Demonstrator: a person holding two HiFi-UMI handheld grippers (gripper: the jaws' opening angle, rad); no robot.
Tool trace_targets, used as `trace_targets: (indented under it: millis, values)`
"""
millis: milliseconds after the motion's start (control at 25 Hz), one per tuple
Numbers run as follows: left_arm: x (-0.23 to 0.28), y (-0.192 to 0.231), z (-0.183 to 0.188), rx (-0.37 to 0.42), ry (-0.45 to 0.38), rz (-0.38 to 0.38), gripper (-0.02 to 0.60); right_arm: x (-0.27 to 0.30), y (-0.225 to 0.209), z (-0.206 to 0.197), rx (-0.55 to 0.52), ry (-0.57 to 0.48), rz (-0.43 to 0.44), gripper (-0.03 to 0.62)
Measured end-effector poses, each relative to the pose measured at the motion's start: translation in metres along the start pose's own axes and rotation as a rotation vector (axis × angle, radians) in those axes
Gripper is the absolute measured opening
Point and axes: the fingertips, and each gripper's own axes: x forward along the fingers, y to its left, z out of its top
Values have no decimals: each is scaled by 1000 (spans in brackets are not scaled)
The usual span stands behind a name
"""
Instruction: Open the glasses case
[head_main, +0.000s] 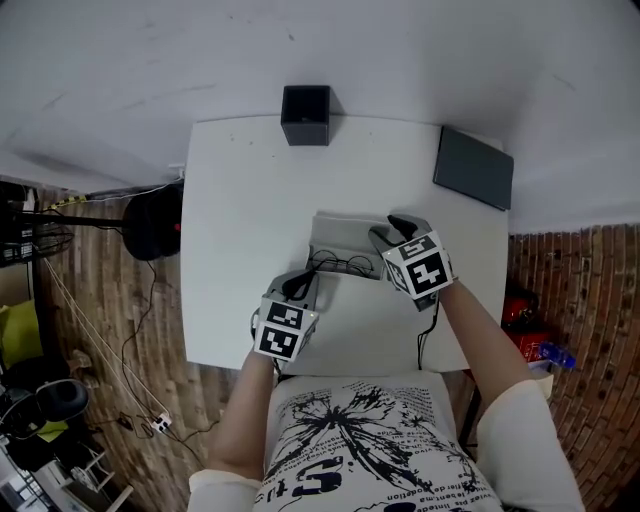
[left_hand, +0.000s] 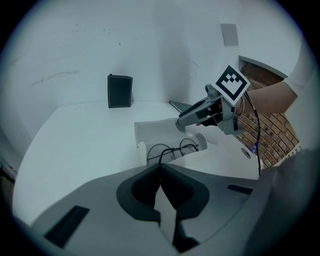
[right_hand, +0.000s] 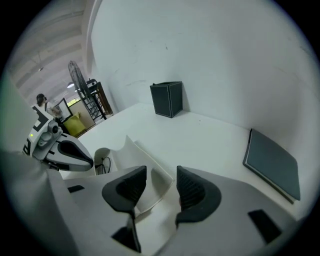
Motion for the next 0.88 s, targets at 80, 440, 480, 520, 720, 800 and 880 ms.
trace_targets:
  millis: [80,440,480,520,720,800,880]
  values:
    - [-7,-2,9,5,-41,-4,14,-13,4,11,-32,-49,-15,218]
    - [-72,-25,71,102,-251,-34,14,-103,28,56,-38,-329,-107,181]
    - [-80,-27,79,114,-274,-37,14,-113,30,59,-39,-359,-122,178]
    - [-89,-28,88,128,-302,-41,14,-124,33,62,-37,-390,-134,164]
    - [-141,-29,132,179,-456,-18,14,-172,45,74,1,-532,-187,32]
    - [-166,-29,153,182,-535,6,14,-187,50,75,12,-577,-204,21]
    - [-188,-32,169,191,-595,8,13,-201,55,75,17,-615,-223,13]
